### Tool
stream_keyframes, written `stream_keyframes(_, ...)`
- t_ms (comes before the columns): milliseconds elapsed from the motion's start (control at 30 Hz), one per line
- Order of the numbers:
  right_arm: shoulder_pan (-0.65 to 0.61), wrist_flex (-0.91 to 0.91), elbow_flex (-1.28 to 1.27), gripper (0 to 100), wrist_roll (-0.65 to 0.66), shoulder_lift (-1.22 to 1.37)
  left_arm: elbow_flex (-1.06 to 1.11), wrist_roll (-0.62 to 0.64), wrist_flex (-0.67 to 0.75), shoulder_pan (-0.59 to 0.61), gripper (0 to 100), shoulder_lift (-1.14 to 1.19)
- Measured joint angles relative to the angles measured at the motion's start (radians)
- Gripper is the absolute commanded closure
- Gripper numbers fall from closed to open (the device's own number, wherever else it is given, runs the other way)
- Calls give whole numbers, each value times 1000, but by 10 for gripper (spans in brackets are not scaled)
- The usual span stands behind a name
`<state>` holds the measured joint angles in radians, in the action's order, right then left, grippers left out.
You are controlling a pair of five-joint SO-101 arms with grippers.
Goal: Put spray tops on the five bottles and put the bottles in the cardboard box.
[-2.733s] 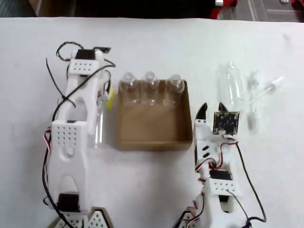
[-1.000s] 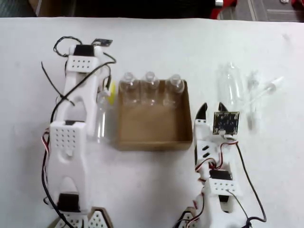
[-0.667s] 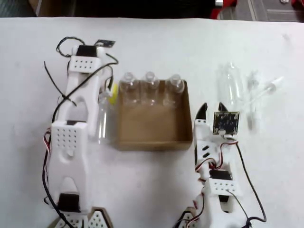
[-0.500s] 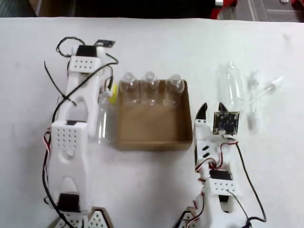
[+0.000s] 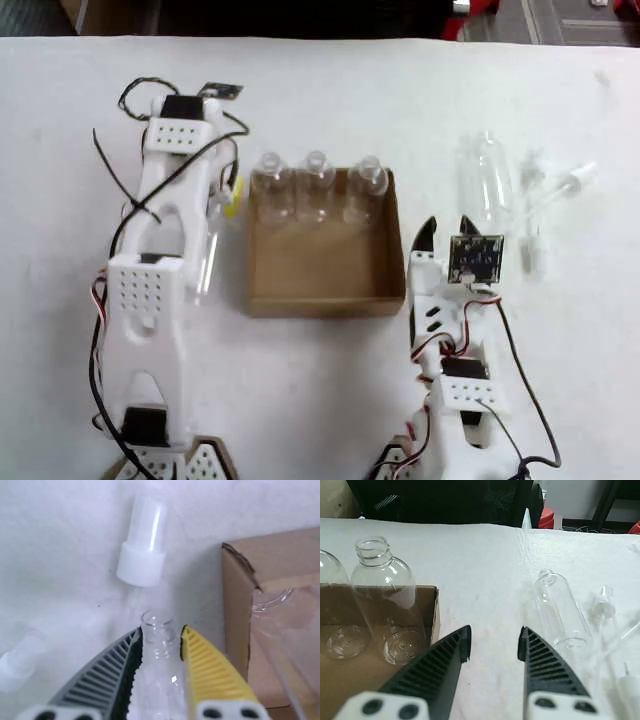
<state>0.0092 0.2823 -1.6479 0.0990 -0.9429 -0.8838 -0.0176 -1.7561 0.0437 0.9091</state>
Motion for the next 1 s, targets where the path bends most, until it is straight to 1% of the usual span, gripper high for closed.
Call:
stream_keyframes(333, 0, 0, 0, 854, 0, 0, 0, -8, 0, 0, 876, 0)
stream_keyframes(467, 0, 0, 0, 854, 0, 0, 0, -8, 0, 0, 804, 0)
stream_keyframes(600, 0, 0, 0, 854, 0, 0, 0, -8, 0, 0, 833, 0)
stream_keyframes(1000, 0, 0, 0, 854, 0, 0, -2, -8, 31, 0, 838, 35)
